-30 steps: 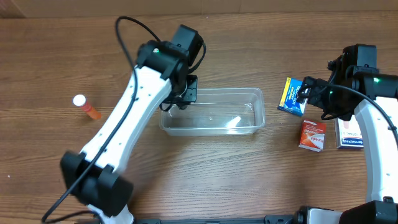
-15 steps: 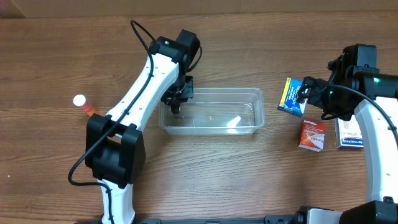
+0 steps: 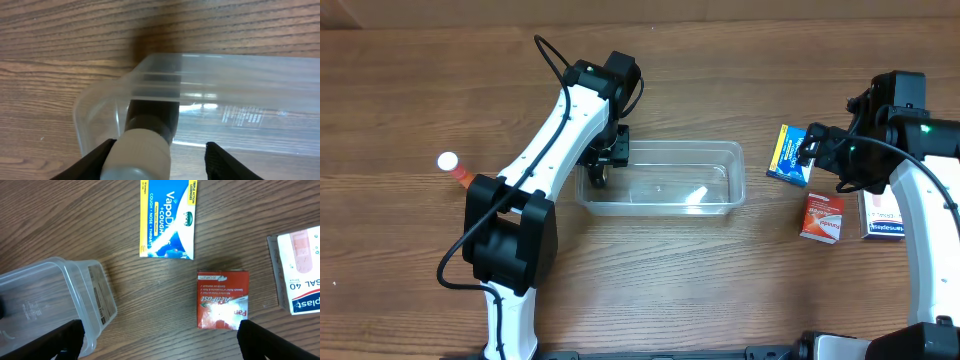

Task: Pack container
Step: 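Carry the black bottle into the container's left end and release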

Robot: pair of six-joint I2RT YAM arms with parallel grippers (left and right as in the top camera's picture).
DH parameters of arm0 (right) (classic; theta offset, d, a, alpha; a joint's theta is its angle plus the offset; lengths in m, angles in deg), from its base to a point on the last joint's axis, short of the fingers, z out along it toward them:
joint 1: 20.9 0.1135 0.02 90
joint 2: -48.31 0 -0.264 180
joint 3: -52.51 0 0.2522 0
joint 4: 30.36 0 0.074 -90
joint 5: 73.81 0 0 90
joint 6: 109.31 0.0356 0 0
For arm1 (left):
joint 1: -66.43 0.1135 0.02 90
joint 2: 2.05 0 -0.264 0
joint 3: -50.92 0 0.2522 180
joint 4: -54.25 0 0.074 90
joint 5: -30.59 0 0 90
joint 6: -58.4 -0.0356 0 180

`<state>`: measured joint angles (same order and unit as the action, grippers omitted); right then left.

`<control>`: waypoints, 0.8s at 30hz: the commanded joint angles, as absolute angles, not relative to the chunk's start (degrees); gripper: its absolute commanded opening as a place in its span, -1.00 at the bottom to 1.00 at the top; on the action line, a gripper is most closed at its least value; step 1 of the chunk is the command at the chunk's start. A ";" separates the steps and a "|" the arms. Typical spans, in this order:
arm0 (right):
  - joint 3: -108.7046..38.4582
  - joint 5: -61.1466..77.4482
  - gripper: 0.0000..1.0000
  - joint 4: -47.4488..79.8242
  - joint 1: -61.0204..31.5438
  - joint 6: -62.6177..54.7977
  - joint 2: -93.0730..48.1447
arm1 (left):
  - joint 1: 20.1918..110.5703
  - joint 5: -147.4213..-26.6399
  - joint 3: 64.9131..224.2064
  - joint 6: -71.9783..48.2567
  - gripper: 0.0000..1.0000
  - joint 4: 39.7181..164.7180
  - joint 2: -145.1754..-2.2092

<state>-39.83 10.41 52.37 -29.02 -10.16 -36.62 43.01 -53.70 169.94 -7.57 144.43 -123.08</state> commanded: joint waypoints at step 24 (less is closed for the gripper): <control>-41.47 10.09 1.00 52.11 -29.07 -10.29 -36.53 | 68.41 -50.03 178.81 -6.36 1.00 156.32 -92.22</control>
<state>-39.83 10.41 52.37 -29.02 -10.14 -36.62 60.82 -51.12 178.63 -7.09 155.28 -93.22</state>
